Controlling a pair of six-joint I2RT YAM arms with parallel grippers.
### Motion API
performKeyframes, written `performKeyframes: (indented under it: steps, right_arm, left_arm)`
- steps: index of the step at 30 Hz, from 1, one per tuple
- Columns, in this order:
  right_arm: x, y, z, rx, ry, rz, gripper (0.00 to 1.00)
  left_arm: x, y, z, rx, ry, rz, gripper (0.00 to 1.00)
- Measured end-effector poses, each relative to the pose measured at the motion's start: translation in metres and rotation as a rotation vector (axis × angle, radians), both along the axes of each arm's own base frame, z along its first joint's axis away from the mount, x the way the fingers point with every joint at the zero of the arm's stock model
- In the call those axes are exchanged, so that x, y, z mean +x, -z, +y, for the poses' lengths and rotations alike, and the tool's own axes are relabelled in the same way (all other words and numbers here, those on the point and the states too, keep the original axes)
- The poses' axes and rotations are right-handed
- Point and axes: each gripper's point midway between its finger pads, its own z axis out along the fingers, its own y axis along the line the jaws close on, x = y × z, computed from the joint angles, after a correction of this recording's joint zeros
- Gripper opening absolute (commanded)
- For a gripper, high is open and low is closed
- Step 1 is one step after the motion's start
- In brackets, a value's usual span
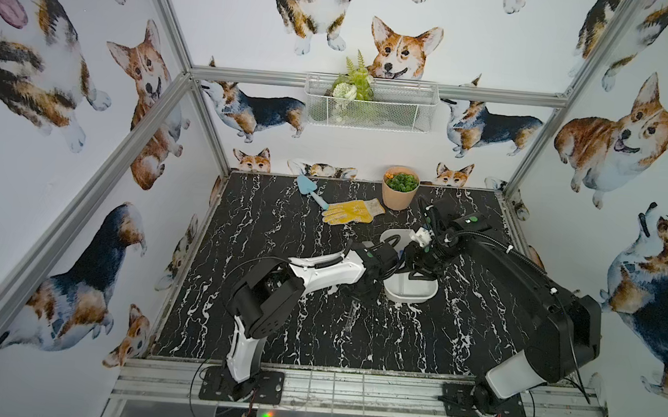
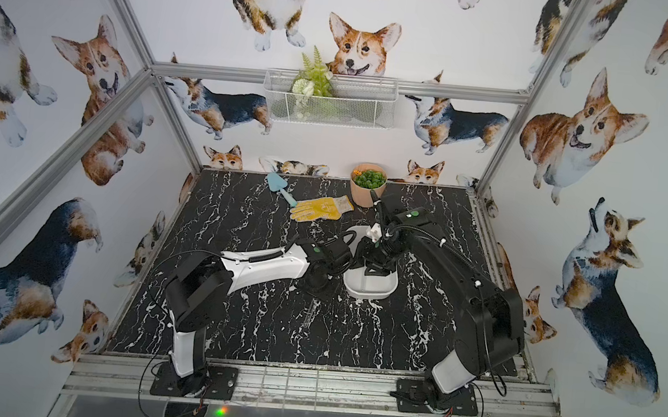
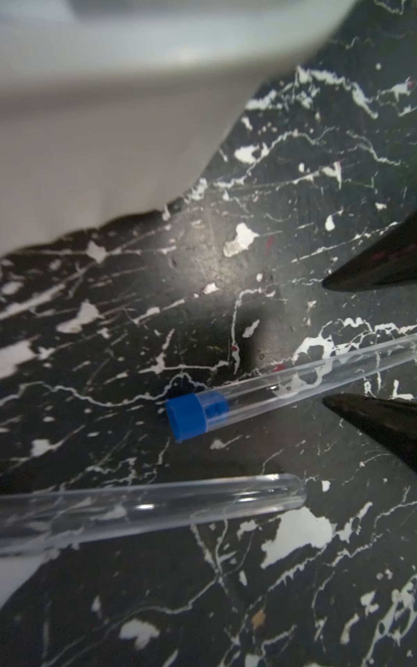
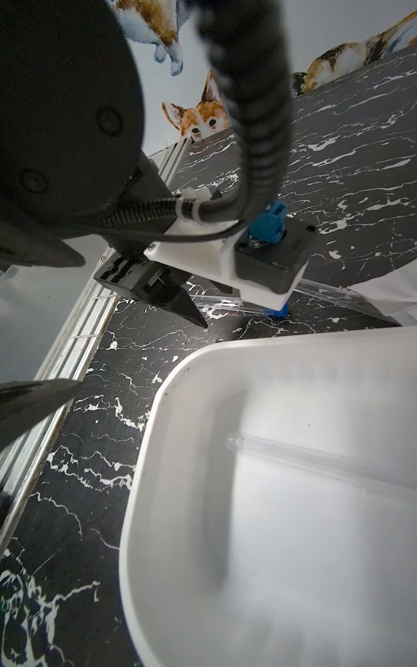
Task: Wipe the exteriors of test tubes
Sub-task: Pick up the test tube at the center of the board.
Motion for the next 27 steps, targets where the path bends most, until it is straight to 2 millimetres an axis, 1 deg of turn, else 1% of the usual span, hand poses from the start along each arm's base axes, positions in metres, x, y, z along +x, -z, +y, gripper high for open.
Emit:
performKeyframes:
  steps: [2, 6, 12, 13, 15, 17, 20, 27]
  right_arm:
    - [-0.004, 0.002, -0.002, -0.004, 0.000, 0.004, 0.51]
    - [-0.010, 0.005, -0.006, -0.008, 0.000, 0.014, 0.51]
    - [-0.015, 0.008, -0.006, -0.003, -0.004, 0.029, 0.51]
    - [-0.015, 0.008, -0.006, -0.002, -0.004, 0.028, 0.51]
    - [-0.015, 0.008, -0.007, -0.001, -0.006, 0.027, 0.51]
    - [-0.016, 0.008, -0.007, -0.001, -0.011, 0.025, 0.51]
    - [-0.016, 0.008, -0.006, 0.002, -0.017, 0.024, 0.52]
    - [-0.012, 0.006, -0.002, 0.023, -0.024, 0.025, 0.52]
  left_arm:
    - [-0.003, 0.005, 0.004, 0.014, -0.011, 0.006, 0.46]
    - [-0.015, 0.018, 0.011, 0.042, -0.023, 0.029, 0.44]
    - [-0.020, 0.027, 0.011, 0.028, -0.043, 0.029, 0.29]
    - [-0.021, 0.027, 0.011, 0.026, -0.044, 0.026, 0.25]
    - [-0.020, 0.028, 0.011, 0.019, -0.051, 0.020, 0.22]
    - [-0.019, 0.029, 0.011, 0.014, -0.053, 0.013, 0.17]
    - [-0.019, 0.028, 0.010, 0.007, -0.059, 0.004, 0.14]
    - [-0.017, 0.024, 0.009, -0.016, -0.060, -0.018, 0.12]
